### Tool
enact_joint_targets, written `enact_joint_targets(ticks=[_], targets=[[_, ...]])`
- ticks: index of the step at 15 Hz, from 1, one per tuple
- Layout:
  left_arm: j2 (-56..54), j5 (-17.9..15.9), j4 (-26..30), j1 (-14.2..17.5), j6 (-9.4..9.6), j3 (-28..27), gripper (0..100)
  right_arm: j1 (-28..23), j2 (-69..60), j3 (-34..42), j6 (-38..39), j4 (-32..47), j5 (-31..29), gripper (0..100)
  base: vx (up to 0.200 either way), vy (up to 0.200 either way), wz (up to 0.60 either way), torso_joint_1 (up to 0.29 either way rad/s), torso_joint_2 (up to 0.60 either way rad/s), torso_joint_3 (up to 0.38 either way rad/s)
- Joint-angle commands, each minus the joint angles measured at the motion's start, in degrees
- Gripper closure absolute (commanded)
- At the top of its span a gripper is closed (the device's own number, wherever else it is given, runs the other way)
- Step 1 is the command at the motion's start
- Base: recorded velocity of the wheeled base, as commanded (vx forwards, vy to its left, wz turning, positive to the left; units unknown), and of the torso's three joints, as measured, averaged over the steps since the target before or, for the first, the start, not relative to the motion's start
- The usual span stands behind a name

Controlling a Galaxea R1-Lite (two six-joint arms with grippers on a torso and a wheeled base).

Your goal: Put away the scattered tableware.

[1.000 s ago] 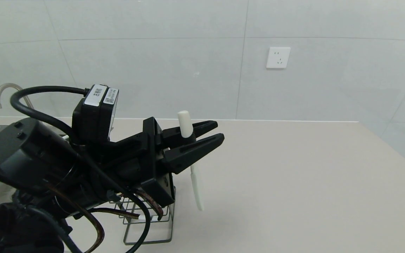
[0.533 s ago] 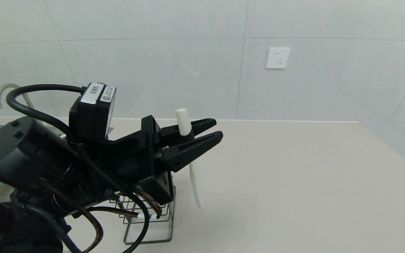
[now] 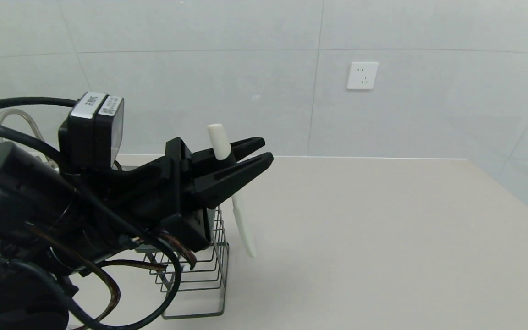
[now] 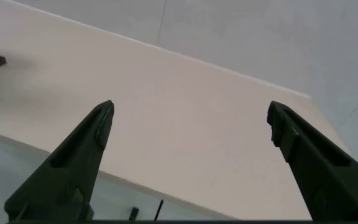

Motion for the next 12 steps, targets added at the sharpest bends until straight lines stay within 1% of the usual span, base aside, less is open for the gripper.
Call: enact_joint_targets(ticks=[1,2,3,4,5,7,8,10,11,12], targets=[[-1.8,0.0,-0.1,1.0,-0.12,-0.1,100,0.0,0.1,0.0,1.5,0.0,-0.2,0,0.0,0.0,0.0,0.0,0.0,0.0],[-2.5,-0.3,-0.1,1.1,-0.3,-0.1,100,0.0,0.1,0.0,6.2,0.2,-2.3,0,0.0,0.0,0.0,0.0,0.0,0.0],[-2.6,-0.5,-0.1,1.1,-0.21,-0.4,100,0.1,0.1,0.0,8.9,2.2,-6.3,0,0.0,0.0,0.0,0.0,0.0,0.0],[-2.4,-0.5,-0.1,1.1,-0.21,-0.7,100,0.1,0.1,0.0,10.5,3.6,-8.0,0,0.0,0.0,0.0,0.0,0.0,0.0],[-1.8,-0.5,-0.1,1.1,-0.12,-2.3,100,0.1,0.1,0.0,13.0,3.9,-9.0,0,0.0,0.0,0.0,0.0,0.0,0.0],[-0.8,-0.4,-0.1,1.3,0.05,-4.3,100,0.1,0.1,0.0,13.0,3.7,-9.0,0,0.0,0.0,0.0,0.0,0.0,0.0],[-0.7,-0.4,-0.1,2.5,0.14,-4.5,100,0.1,0.1,0.0,12.9,3.7,-9.0,0,0.0,0.0,0.0,0.0,0.0,0.0],[-0.6,-0.7,-0.1,6.7,0.76,-5.4,100,0.1,0.1,0.0,13.0,3.7,-9.0,0,0.0,0.0,0.0,0.0,0.0,0.0],[-0.8,-2.0,-0.1,8.2,0.67,-5.9,100,0.1,0.1,0.0,12.9,3.7,-9.0,0,0.0,0.0,0.0,0.0,0.0,0.0],[-1.4,-5.7,-0.1,10.1,0.49,-6.1,100,0.1,0.1,0.0,13.0,3.7,-9.0,0,0.0,0.0,0.0,0.0,0.0,0.0]])
